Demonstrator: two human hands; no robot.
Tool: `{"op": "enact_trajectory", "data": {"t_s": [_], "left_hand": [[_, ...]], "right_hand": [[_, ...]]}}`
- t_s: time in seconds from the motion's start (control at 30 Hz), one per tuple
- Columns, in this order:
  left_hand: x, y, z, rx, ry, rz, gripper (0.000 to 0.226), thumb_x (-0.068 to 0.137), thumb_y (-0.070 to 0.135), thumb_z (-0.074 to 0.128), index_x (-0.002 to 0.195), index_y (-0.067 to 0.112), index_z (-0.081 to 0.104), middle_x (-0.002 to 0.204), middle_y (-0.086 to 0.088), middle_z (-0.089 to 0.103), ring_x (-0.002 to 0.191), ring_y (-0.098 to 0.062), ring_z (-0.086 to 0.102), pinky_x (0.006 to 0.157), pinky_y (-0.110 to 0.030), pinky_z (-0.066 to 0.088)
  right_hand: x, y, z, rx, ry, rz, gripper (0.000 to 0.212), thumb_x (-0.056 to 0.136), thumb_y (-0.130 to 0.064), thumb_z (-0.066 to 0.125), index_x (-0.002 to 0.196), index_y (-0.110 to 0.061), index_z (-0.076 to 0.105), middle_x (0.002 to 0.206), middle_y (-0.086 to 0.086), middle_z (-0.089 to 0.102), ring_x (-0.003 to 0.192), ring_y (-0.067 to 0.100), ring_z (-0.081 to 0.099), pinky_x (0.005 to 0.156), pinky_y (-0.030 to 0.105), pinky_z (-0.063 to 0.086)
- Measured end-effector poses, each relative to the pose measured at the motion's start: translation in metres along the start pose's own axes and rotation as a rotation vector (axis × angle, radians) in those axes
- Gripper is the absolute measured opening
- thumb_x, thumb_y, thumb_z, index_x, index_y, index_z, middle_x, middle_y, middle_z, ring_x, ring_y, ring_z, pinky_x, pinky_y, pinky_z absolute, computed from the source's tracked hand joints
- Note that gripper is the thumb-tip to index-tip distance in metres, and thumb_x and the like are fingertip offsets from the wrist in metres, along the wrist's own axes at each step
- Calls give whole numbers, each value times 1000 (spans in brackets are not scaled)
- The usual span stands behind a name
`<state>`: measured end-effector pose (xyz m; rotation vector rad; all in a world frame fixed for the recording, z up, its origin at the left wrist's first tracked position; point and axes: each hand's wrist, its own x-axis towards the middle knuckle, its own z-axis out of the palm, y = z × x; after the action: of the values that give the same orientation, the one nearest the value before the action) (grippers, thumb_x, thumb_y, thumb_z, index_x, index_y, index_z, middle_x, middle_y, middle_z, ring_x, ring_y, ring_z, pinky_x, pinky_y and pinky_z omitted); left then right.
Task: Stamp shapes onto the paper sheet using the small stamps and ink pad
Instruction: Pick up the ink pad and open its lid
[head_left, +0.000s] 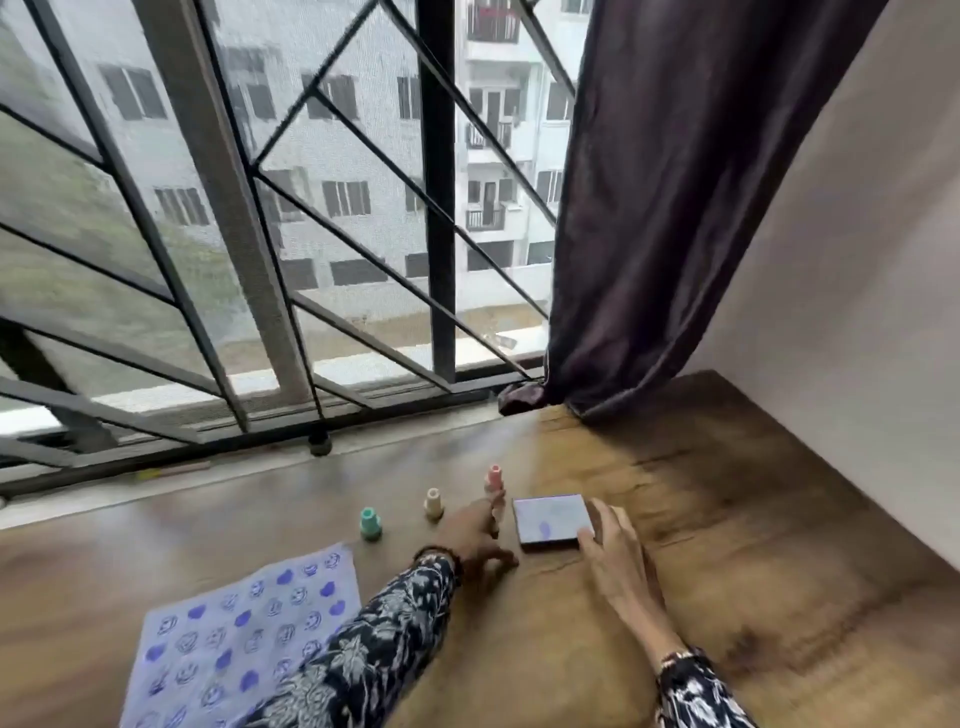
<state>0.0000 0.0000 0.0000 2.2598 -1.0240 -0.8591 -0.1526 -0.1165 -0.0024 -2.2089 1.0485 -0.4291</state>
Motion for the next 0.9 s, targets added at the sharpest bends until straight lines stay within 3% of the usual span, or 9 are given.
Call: {"op": "enact_trajectory", "data": {"t_s": [0.13,0.27,0.43,0.6,0.77,0.9], "left_hand": [[3,4,5,88,90,26,72,68,35,77,131,25,42,118,-12,62,108,-28,56,91,-35,45],[-16,1,14,236,178,80,58,72,46,68,121,21,51,109,-12,57,106,-29,51,87,-39,40],[-71,-21,39,131,275,25,52,76,44,61,123,27,45,115,-4,48,115,-23,41,90,-38,31],[-119,-41,42,280,340,-40,54,74,50,55,123,35,40,115,5,41,113,-18,36,80,-33,19],[-144,-55,49,233,392,-141,58,74,46,54,128,39,35,137,9,32,133,-13,18,100,-34,7],[-150,-57,54,162,413,-144,72,62,61,43,130,40,33,138,9,32,134,-12,15,101,-32,5]], "right_hand": [[9,2,7,4,-10,37,44,85,-15,57,129,-12,48,125,15,56,115,32,50,96,40,42],[-1,-4,16,-31,24,66,45,83,-15,60,128,-12,50,119,16,58,111,33,47,95,38,35],[-44,-25,32,21,0,82,47,78,-11,68,122,-5,54,118,19,58,110,35,48,93,33,30],[-89,-50,49,-19,-74,115,64,71,-30,76,125,-6,51,124,17,52,117,32,45,100,36,33],[-114,-75,65,-237,-151,95,97,62,-54,70,137,-9,29,134,10,38,120,30,38,97,34,35],[-113,-80,63,-406,-182,68,94,67,-62,58,139,-14,21,135,4,36,120,24,37,97,31,36]]}}
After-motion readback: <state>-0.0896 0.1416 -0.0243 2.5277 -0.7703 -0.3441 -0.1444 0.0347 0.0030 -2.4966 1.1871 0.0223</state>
